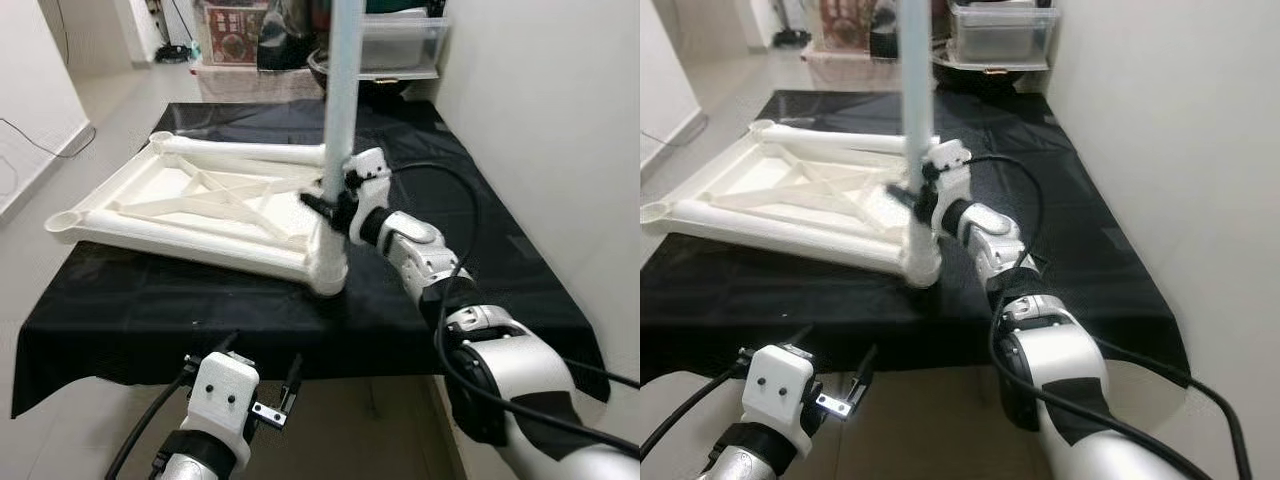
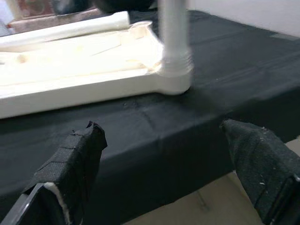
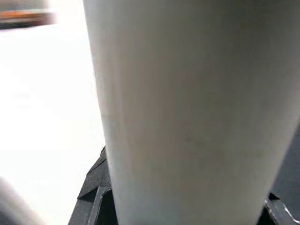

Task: Building children table

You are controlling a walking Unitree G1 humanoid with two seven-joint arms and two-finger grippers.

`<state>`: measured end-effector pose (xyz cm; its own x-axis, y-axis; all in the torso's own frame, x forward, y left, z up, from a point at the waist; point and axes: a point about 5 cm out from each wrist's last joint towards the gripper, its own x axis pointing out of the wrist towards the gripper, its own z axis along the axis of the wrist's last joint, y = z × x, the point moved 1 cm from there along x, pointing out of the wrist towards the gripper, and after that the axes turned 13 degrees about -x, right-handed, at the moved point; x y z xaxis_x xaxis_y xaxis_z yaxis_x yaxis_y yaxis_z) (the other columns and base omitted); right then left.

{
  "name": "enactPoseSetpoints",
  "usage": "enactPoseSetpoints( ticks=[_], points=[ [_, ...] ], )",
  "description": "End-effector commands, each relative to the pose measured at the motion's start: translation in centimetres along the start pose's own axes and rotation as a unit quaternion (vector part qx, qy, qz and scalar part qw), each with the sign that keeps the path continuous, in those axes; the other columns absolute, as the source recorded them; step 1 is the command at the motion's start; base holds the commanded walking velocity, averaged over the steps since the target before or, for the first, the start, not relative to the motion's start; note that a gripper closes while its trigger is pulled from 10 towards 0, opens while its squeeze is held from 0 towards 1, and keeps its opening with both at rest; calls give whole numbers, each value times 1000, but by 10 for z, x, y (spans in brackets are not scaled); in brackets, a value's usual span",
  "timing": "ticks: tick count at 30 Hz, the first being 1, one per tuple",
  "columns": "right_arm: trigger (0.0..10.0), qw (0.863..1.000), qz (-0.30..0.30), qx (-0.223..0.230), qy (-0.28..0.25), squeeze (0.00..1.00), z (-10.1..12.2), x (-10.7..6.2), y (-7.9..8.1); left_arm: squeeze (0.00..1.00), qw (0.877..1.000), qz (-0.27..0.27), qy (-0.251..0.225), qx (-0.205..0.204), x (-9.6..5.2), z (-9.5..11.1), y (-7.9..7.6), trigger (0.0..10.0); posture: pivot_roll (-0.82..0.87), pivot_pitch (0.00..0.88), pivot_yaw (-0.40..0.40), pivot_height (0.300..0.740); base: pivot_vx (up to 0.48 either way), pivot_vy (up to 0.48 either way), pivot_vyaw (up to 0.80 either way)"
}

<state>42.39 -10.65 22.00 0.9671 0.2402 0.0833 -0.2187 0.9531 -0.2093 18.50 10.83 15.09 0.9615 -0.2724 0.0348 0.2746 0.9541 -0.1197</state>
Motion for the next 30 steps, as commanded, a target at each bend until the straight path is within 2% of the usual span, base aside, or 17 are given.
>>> enactPoseSetpoints(
  ticks=[1,6,9,10,11,12,13,14,15,16,20,21,23,26,28,29,30],
  points=[
    [0,987,-135,11,84,0,-33,-13,-22,0,1000,4,4,3,0,-3,1,10000,92,102,-38,740,0,0,0],
    [0,971,-217,32,96,0,-36,-20,-19,0,1000,4,3,4,1,-4,0,10000,94,97,-41,740,0,0,0],
    [0,964,-239,62,101,0,-31,-20,11,0,1000,2,4,5,1,-4,-1,10000,97,93,-42,740,0,0,0],
    [3059,966,-228,80,94,0,-28,-18,22,0,1000,3,5,4,1,-5,-1,10000,97,90,-42,740,0,0,0],
    [3059,967,-221,92,89,0,-26,-17,29,0,1000,3,5,4,0,-5,-1,10000,97,90,-42,740,0,0,0],
    [10000,972,-202,98,67,0,-20,-15,35,0,1000,3,5,5,0,-5,-1,10000,98,88,-46,740,0,0,0],
    [10000,972,-202,98,67,0,-20,-15,35,0,1000,3,5,5,0,-5,-1,10000,98,88,-46,740,0,0,0],
    [10000,976,-186,101,51,94,-16,-14,38,0,1000,3,5,5,0,-5,-1,10000,98,88,-46,740,0,0,0],
    [10000,978,-180,100,44,94,-14,-13,40,0,1000,3,5,5,0,-5,-1,10000,98,88,-46,740,0,0,0],
    [10000,980,-180,82,26,1000,-9,-13,35,0,1000,4,5,5,0,-5,0,10000,97,86,-47,740,0,0,0],
    [10000,982,-181,53,-3,1000,-1,-12,23,0,1000,5,4,6,0,-5,0,10000,97,86,-47,740,0,0,0],
    [10000,984,-172,34,-32,0,5,-11,12,0,1000,5,4,6,0,-5,0,10000,90,80,-45,740,0,0,0],
    [10000,991,-108,32,-68,0,12,-9,4,0,1000,4,5,5,0,-6,-1,10000,90,80,-45,740,0,0,0],
    [10000,993,-79,29,-81,0,14,-8,1,0,1000,3,5,5,0,-6,-1,10000,90,80,-45,740,0,0,0],
    [10000,993,69,59,-73,0,9,-9,2,0,1000,3,5,6,1,-6,-1,10000,85,72,-40,740,0,0,0],
    [10000,986,132,80,-68,0,6,-11,3,0,1000,3,5,6,1,-6,-1,10000,85,72,-40,740,0,0,0],
    [10000,986,132,80,-68,0,6,-11,3,0,1000,3,5,6,1,-6,-1,10000,85,72,-40,740,0,0,0]
  ],
)
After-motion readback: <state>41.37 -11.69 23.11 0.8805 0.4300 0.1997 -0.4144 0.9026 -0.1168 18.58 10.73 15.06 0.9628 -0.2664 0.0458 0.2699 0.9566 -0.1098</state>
